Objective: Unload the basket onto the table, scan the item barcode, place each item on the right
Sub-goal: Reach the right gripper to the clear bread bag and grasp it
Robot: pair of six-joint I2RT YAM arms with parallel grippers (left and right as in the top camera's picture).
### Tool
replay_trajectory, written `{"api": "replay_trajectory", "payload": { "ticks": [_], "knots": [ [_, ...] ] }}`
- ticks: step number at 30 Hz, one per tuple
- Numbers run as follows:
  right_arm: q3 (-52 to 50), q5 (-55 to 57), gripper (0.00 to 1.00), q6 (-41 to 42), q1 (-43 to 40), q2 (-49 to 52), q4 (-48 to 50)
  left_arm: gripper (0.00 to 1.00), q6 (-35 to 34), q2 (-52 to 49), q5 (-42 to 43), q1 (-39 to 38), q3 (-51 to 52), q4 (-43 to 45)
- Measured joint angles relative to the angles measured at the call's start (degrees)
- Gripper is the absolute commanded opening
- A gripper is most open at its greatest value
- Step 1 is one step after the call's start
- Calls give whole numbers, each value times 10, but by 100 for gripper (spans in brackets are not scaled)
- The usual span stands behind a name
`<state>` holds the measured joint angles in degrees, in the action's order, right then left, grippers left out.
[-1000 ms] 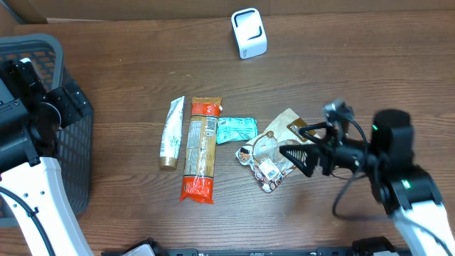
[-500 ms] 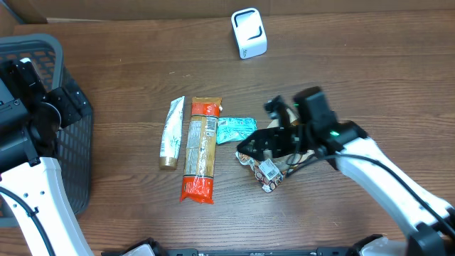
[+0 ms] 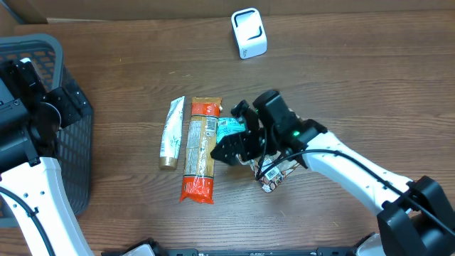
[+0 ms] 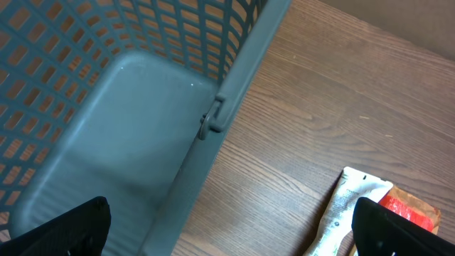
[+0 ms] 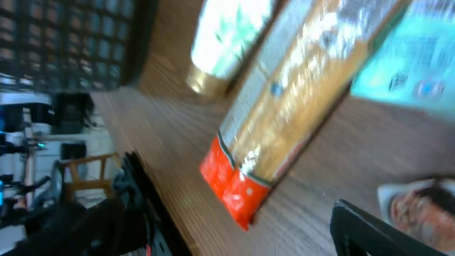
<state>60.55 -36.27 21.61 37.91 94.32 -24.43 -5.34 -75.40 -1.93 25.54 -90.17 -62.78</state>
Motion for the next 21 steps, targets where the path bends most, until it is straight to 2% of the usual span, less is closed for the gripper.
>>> {"api": "replay_trajectory", "payload": {
  "ticks": [11, 17, 21],
  "knots": [
    [1, 104, 88, 114, 89, 52, -23, 100, 0, 0, 0, 0, 0, 0],
    [1, 130, 85, 133, 86, 89, -73, 100, 0, 0, 0, 0, 0, 0],
    [2, 139, 85, 136, 56, 89, -103, 100, 0, 0, 0, 0, 0, 0]
  ]
}}
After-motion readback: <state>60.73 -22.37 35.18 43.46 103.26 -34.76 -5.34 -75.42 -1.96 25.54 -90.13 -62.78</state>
